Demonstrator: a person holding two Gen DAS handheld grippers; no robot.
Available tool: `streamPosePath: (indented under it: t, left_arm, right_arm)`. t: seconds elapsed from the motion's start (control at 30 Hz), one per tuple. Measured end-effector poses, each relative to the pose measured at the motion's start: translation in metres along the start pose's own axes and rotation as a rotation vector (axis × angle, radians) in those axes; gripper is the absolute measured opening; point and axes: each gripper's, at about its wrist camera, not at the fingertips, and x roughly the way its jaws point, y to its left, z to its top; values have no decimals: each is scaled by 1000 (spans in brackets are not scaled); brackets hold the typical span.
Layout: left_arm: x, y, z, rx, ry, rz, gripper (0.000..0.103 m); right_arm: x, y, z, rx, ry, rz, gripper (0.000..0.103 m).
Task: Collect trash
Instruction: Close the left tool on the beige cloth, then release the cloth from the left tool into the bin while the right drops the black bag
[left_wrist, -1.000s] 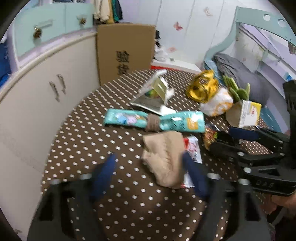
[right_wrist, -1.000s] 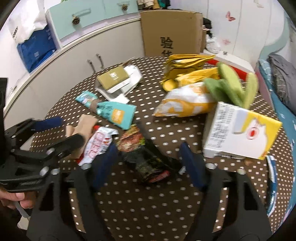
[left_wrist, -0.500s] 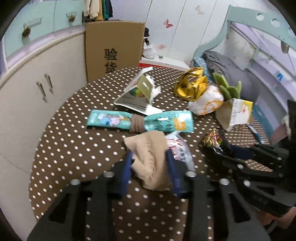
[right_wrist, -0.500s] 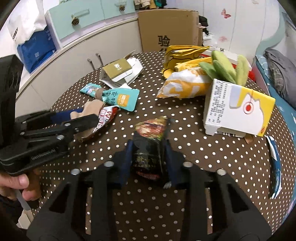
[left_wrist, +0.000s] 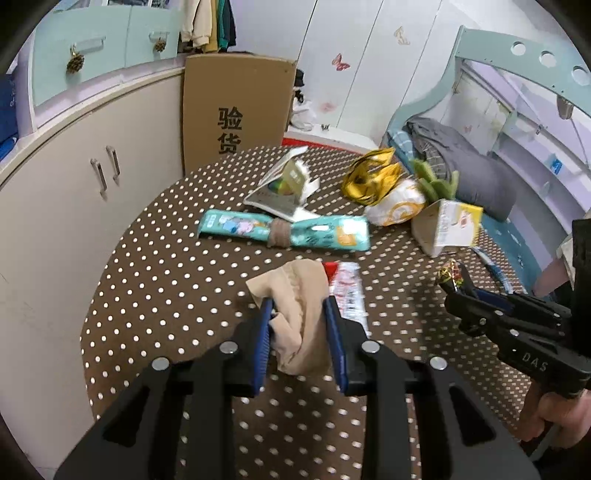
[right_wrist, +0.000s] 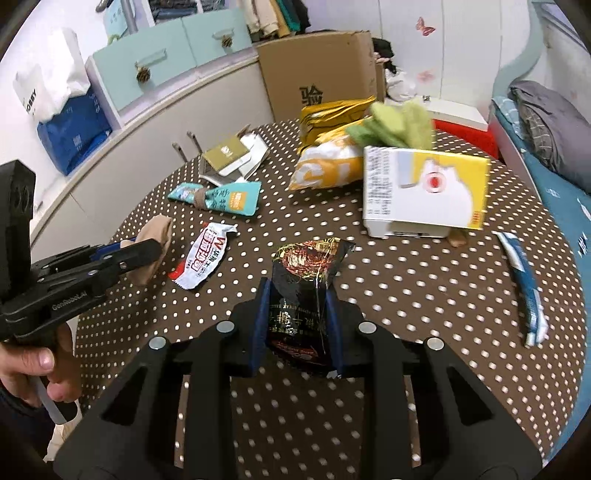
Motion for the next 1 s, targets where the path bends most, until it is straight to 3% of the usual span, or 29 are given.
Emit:
streamPosePath:
  t: [0.17, 0.5, 0.77, 1.0]
  left_arm:
    - [-18, -25, 7, 30, -25, -60, 28]
    - [-39, -117, 32, 141, -93, -174, 28]
    - [-44, -212, 38, 284, -110, -286, 28]
    - [-41, -286, 27, 405, -98, -373, 28]
  right_arm:
    - [-31, -16, 0, 34, -57, -9, 28]
    - [-117, -63, 0, 121, -234, -51, 28]
    - [-184, -134, -23, 300, -345, -175, 28]
    - [-222, -197, -60, 459, -388, -294, 28]
